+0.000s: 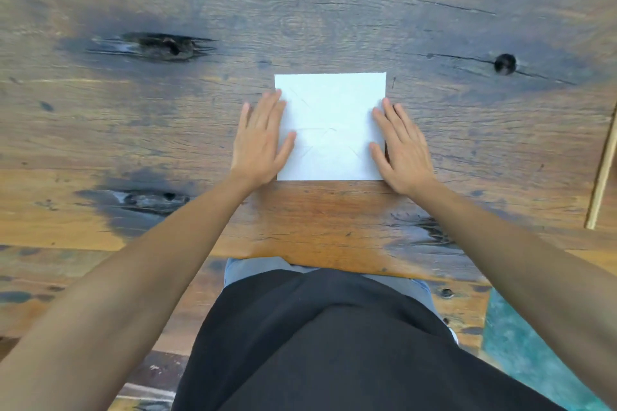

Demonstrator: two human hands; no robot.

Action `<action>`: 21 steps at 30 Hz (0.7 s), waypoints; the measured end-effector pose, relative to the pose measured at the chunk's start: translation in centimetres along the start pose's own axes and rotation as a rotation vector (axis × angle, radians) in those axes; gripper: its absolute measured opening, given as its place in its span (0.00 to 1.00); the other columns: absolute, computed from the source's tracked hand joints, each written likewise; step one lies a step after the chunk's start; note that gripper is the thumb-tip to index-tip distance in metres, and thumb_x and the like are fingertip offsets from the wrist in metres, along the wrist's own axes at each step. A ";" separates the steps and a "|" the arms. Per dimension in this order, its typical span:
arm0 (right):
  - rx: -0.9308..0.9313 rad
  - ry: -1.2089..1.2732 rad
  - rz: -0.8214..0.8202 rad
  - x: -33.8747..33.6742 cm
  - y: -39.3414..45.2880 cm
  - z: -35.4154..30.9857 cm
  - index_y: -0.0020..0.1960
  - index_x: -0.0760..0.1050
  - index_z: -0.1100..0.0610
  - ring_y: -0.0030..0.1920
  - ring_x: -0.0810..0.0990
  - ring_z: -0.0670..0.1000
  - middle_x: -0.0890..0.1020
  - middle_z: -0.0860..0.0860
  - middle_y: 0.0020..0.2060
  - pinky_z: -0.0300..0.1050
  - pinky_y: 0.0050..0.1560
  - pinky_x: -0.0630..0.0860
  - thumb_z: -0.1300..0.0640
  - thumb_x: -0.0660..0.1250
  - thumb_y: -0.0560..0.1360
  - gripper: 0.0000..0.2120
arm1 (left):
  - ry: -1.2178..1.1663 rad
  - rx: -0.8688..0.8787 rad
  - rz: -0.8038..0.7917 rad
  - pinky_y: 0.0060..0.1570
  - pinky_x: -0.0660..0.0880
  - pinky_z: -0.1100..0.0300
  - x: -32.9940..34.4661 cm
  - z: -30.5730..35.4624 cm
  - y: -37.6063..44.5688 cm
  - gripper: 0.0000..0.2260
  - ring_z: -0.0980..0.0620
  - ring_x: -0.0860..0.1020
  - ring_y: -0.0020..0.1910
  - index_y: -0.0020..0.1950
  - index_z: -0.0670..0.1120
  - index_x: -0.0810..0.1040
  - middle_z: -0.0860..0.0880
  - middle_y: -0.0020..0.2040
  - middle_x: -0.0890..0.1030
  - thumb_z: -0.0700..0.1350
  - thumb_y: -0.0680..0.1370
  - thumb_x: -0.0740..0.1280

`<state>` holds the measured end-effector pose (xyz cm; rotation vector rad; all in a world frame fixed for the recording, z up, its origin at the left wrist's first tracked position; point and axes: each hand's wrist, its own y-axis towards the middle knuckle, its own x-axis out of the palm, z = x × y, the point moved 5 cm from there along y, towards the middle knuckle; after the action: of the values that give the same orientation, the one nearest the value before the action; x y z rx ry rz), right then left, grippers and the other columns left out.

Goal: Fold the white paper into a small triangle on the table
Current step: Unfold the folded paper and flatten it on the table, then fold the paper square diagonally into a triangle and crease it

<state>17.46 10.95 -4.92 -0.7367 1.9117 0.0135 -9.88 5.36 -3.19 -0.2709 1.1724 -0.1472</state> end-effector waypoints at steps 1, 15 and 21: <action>-0.022 -0.011 -0.004 0.0 -0.8 0.0 0.84 0.57 0.54 0.84 0.51 0.53 0.55 0.51 0.84 0.61 0.80 0.59 0.51 0.57 0.85 0.28 | -0.080 -0.075 0.063 0.79 0.58 0.42 -0.8 -0.1 0.8 0.24 0.41 0.65 0.78 0.77 0.39 0.67 0.40 0.78 0.67 0.49 0.84 0.59; -0.124 -0.115 -0.017 2.1 -6.1 -0.6 0.75 0.72 0.55 0.75 0.70 0.62 0.68 0.57 0.78 0.59 0.62 0.73 0.57 0.58 0.83 0.21 | -0.323 -0.301 0.026 0.62 0.70 0.56 -2.0 -2.5 8.6 0.18 0.45 0.68 0.66 0.60 0.45 0.77 0.42 0.63 0.70 0.51 0.75 0.76; -0.108 -0.116 -0.042 2.1 -6.5 -0.5 0.76 0.72 0.55 0.74 0.70 0.63 0.67 0.58 0.79 0.59 0.63 0.72 0.56 0.56 0.84 0.21 | -0.281 -0.339 0.004 0.66 0.70 0.53 -2.1 -1.8 8.9 0.12 0.46 0.67 0.65 0.53 0.45 0.80 0.46 0.60 0.69 0.49 0.74 0.74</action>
<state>19.76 4.51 -4.39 -0.8304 1.7952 0.1315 -12.58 14.21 -4.52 -0.5693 0.9143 0.0930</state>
